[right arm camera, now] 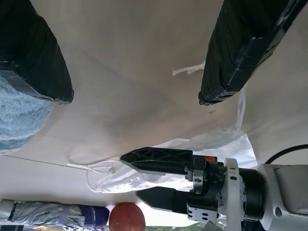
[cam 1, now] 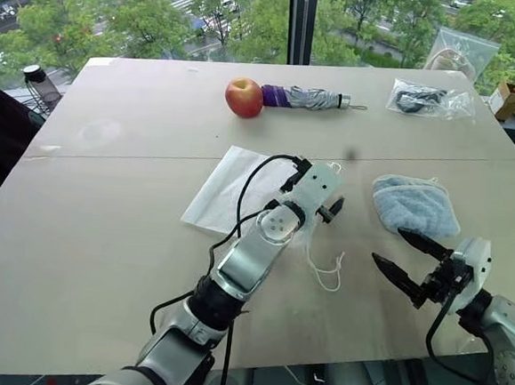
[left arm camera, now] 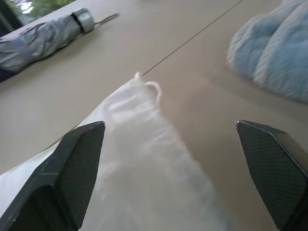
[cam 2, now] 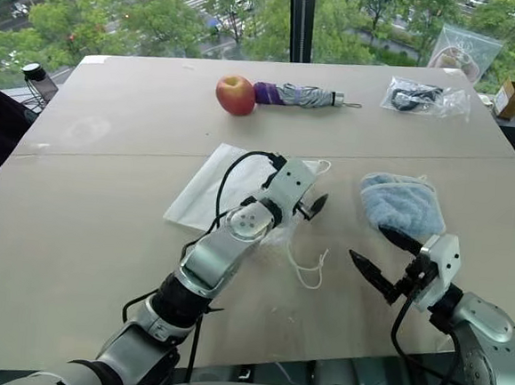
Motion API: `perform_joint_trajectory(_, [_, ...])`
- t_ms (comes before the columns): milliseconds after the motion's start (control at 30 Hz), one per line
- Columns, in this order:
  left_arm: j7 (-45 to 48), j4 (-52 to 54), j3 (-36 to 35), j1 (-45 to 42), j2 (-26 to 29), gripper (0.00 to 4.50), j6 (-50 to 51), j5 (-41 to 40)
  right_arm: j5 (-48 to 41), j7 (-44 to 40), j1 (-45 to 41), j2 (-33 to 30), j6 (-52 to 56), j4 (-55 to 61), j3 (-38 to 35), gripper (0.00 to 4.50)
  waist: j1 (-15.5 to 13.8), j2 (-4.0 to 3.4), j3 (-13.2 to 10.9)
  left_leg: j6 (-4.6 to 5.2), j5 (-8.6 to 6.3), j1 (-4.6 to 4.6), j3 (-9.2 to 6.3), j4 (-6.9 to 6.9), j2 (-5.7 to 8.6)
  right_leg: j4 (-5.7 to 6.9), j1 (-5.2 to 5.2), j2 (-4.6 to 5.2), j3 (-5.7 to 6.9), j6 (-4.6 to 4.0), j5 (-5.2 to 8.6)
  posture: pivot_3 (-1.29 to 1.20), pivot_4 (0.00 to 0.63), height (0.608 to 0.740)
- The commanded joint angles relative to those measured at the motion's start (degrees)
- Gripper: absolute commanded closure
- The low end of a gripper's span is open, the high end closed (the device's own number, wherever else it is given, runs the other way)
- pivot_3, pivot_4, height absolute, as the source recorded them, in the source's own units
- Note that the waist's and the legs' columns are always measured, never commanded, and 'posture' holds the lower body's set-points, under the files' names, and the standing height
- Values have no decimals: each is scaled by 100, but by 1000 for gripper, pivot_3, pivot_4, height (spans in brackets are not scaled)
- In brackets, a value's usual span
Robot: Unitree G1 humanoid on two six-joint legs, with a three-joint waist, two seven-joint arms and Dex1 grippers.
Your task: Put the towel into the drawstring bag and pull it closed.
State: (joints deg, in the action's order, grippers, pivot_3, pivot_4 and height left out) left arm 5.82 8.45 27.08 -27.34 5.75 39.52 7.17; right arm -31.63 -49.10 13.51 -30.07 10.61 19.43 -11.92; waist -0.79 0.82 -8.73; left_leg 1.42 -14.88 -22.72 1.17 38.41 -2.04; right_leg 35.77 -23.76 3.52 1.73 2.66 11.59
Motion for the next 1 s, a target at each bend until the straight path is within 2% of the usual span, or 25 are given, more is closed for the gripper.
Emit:
perform_joint_trajectory(33, [-75,556,168,218,215,0,245,506,-6,7,-1,-29,-163,69,-181,46,0,0,0,0,0,1,1,0,0,0,0,0,-2,0,0,0,150,740])
perform_joint_trajectory(167, [-38,681,98,430,360,0,316,714,34,-2,-53,-44,-199,-36,-161,46,-10,0,0,0,0,1,1,1,-1,1,-2,1,-2,0,0,0,150,740])
perform_joint_trajectory(267, [-76,720,-141,573,480,796,58,794,83,43,-152,2,-192,-52,-59,0,-10,0,0,-1,0,1,-1,5,-1,2,-1,4,-5,0,0,0,150,740])
perform_joint_trajectory(367, [-81,840,-399,726,693,2281,-265,854,78,79,-334,44,-126,-47,49,0,6,-1,0,0,0,2,-2,4,-1,2,-3,3,-10,0,0,0,150,740])
perform_joint_trajectory(400, [-125,844,-457,768,787,2598,-454,921,107,92,-374,41,-132,-78,63,0,5,-1,0,0,0,1,-2,2,-2,3,-6,2,-11,-1,-1,0,150,740])
perform_joint_trajectory(433, [-143,838,-486,794,878,3111,-652,983,195,167,-427,36,-161,-135,56,0,-4,-1,0,-1,0,1,-1,2,-2,3,-7,2,-11,-1,-1,0,150,740])
perform_joint_trajectory(467, [-134,844,-523,826,947,3204,-817,999,390,378,-520,51,-213,-249,24,0,-21,-1,0,0,0,0,0,1,-2,4,-7,1,-8,-1,-1,0,150,740])
perform_joint_trajectory(567, [48,984,-748,1013,1005,4420,-1152,802,1200,1460,-901,112,-88,-597,-102,0,-9,-1,0,-1,0,-1,7,4,0,4,-6,5,-13,-2,-2,0,150,740])
perform_joint_trajectory(767, [1174,1667,-1266,1806,1319,4420,-1361,-176,2011,2326,-1332,42,91,-893,-58,0,7,-4,0,-1,0,-2,16,0,1,4,-11,7,-16,-22,-13,0,150,740])
perform_joint_trajectory(900, [1715,2172,-1920,2477,1525,4420,-1244,-959,2212,2409,-1549,67,226,-963,140,0,12,-6,-1,-1,0,-2,17,-5,-4,8,-21,2,-20,-23,-14,0,150,740])
perform_joint_trajectory(1000, [1769,2190,-2508,2612,1513,4420,-1113,-1387,2240,2567,-1815,165,669,-1257,179,0,-5,-6,-1,-1,1,-2,14,-2,-5,8,-18,0,-12,-10,-5,0,150,740])
